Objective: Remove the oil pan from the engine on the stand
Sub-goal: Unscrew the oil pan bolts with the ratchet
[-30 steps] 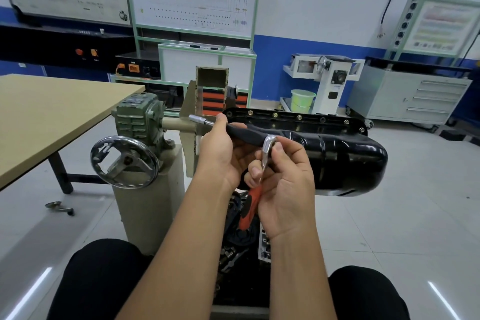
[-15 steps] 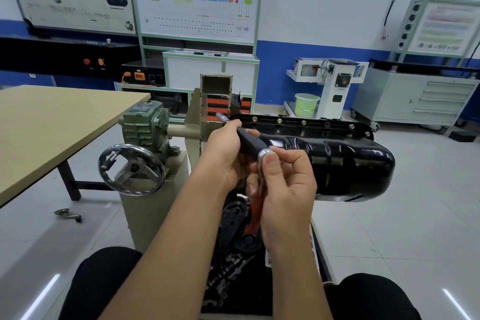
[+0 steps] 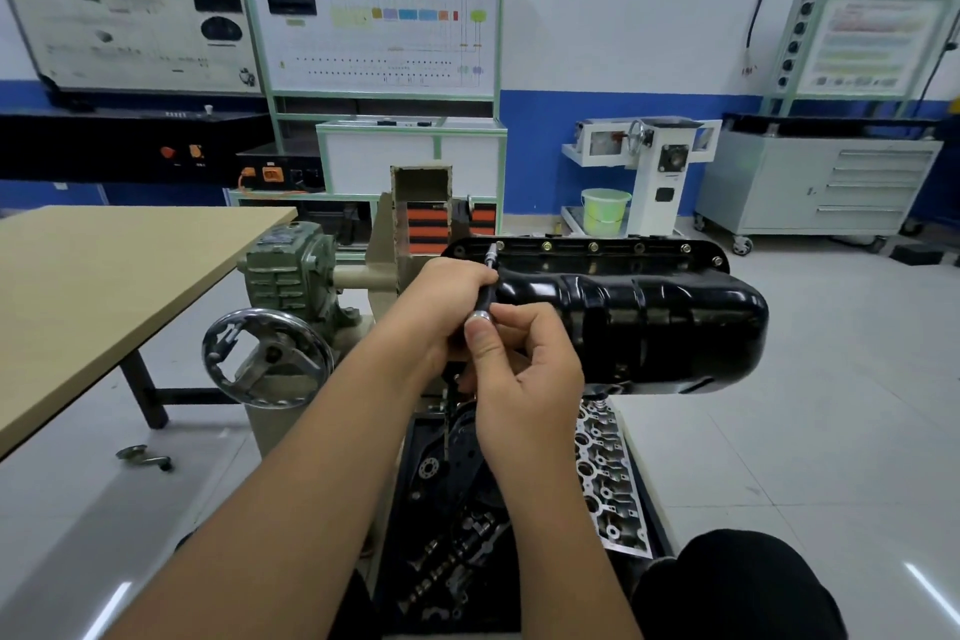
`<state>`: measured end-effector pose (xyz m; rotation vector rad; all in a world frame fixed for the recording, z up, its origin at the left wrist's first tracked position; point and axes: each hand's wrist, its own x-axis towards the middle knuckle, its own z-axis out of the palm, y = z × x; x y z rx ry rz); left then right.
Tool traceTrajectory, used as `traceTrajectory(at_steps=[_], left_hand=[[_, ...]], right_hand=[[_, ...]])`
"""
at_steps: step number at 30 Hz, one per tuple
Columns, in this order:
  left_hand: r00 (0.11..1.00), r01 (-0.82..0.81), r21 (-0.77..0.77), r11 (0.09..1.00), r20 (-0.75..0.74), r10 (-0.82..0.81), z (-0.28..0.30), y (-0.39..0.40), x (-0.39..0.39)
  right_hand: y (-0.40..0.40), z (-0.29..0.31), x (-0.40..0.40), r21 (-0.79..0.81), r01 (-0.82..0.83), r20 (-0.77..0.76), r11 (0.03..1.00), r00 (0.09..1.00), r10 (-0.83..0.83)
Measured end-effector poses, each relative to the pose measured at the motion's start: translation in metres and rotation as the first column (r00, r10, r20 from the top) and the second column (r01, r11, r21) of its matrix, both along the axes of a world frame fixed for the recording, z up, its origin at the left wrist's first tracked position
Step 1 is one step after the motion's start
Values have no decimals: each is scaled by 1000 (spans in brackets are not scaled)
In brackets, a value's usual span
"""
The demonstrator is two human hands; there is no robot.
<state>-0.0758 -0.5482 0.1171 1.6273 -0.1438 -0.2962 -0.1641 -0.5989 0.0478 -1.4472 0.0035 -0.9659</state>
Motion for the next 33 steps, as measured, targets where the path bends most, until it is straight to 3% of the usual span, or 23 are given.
traceTrajectory(at_steps=[9,13,23,29,33], left_hand=[[997,4,38,999,-79,-1,19,-9,1],[998,-23,50,998,-55,26,16,-14,1],[998,-49,60,997,-36,51,20,-26,6],[988,-46,-70,997,-150,35,19,-23,9],[969,-79,-201,976,-244,28,19,-24,5]], right_hand=[[-7,18,6,31,12,-29,999,1000,-11],[-9,14,6,121,-72,-13,990,997,74],[-12,18,4,261,-115,52,959,993,104],[-1,12,2,82,46,-13,996,999,-45],[-6,-3,-5,-41,-11,-130,999,991,5]])
